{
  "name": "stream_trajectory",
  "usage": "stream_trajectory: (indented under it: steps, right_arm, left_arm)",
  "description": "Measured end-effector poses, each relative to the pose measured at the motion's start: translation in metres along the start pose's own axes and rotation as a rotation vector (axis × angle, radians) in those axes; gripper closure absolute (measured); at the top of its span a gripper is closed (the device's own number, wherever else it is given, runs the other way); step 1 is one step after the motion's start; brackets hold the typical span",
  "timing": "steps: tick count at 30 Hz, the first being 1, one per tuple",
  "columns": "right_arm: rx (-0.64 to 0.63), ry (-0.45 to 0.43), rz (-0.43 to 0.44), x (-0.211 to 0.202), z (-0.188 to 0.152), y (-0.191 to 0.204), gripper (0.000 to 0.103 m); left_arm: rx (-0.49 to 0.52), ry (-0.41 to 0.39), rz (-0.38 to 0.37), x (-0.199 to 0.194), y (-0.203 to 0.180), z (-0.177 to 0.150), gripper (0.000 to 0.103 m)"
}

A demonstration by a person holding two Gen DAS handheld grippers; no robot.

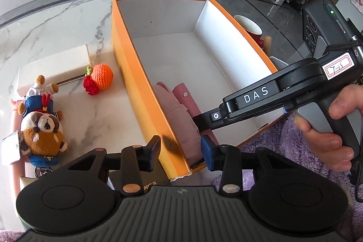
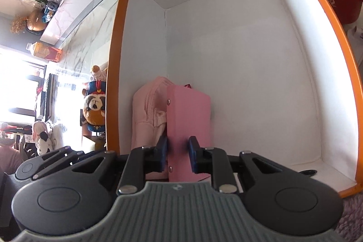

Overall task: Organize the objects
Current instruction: 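Lower both items onto the box floor and open both grippers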

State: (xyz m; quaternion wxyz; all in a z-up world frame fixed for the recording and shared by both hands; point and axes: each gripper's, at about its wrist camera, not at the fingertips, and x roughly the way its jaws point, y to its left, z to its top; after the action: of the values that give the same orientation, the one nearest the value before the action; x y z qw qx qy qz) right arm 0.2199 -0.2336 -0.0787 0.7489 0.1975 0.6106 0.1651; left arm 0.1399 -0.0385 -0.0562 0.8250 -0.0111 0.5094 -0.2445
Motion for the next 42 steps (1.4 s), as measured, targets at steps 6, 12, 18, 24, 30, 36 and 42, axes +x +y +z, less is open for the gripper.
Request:
stream_trajectory:
  steps: [6,12,18,24,30,36,42]
  right_arm:
    - [-0.011,-0.032,-0.005,-0.005,-0.001,0.001,0.080]
    - [0.016,-0.061,0.014,-0.010,-0.001,-0.005,0.080]
    - [0.013,-0.074,0.024,-0.008,-0.004,-0.008,0.086]
    - [-0.041,-0.112,-0.036,-0.009,-0.012,0.006,0.087]
    - [-0.239,-0.171,-0.196,-0.003,-0.026,0.046,0.089]
    - [-0.192,-0.172,-0.144,-0.001,-0.019,0.034,0.088]
    - [-0.134,-0.199,-0.102,-0.006,-0.024,0.024,0.085]
  left_arm:
    - [-0.012,-0.020,0.008,-0.005,0.005,0.000,0.057]
    - [-0.024,-0.040,0.012,-0.013,0.010,-0.001,0.057]
    - [-0.042,-0.049,0.021,-0.017,0.013,-0.004,0.057]
    - [-0.041,-0.036,0.013,-0.013,0.011,-0.005,0.057]
    - [-0.038,-0.031,0.010,-0.008,0.008,-0.004,0.057]
    - [-0.041,-0.038,0.005,-0.008,0.008,-0.003,0.057]
    - [-0.038,-0.050,-0.003,-0.009,0.008,-0.001,0.057]
